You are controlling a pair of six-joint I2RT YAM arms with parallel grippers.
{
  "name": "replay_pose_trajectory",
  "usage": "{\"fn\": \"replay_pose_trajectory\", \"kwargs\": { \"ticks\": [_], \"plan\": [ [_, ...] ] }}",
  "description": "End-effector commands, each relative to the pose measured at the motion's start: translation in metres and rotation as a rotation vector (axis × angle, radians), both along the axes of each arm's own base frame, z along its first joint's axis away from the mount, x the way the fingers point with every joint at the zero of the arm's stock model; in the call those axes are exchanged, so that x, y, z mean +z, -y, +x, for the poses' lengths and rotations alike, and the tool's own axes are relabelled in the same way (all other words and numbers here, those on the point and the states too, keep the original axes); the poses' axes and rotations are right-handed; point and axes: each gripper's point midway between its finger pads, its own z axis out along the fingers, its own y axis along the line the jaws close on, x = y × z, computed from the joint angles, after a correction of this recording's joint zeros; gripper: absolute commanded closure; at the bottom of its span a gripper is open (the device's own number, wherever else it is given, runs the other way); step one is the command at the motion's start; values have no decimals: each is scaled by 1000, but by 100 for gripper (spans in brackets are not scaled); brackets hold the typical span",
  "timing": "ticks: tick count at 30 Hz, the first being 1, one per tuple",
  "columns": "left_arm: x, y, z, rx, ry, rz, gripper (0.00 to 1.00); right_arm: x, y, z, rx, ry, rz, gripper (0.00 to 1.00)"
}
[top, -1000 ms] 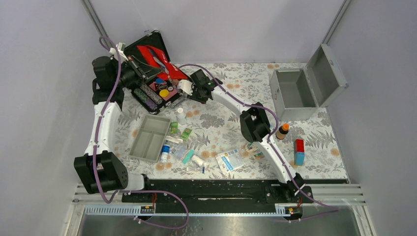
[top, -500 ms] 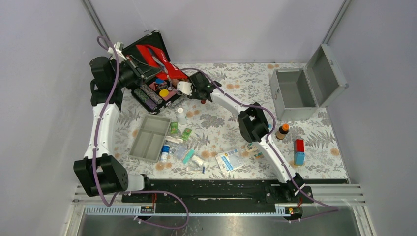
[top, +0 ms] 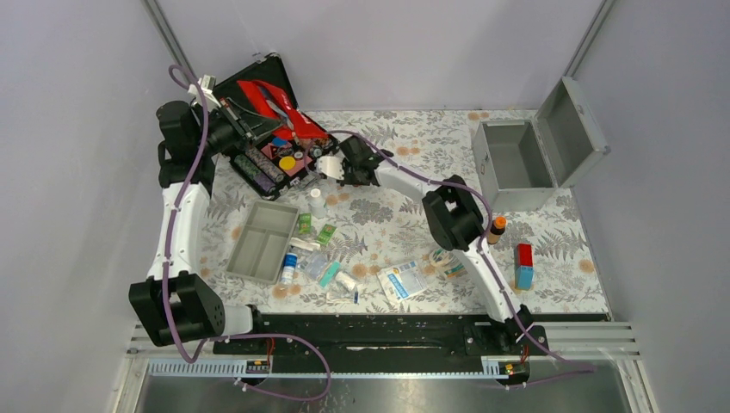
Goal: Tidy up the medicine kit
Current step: Move the medical item to the center of the board.
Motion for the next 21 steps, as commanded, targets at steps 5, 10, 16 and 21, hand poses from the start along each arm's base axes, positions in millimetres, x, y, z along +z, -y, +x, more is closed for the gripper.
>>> {"fn": "replay_pose_trajectory", "kwargs": {
  "ticks": [5, 10, 16, 21],
  "plan": [
    [19, 1, -8, -13, 97, 6, 100, 15, 14, -71, 57, -109, 28, 69],
    [16, 1, -7, -11, 90, 5, 100, 33, 12, -73, -34, -108, 108, 69],
    [18, 1, -9, -18, 95, 7, 100, 34, 12, -37, -105, 2, 66, 70],
    [18, 0, -10, -15, 93, 9, 100, 43, 5, -13, -136, 74, 90, 72]
  ]
}}
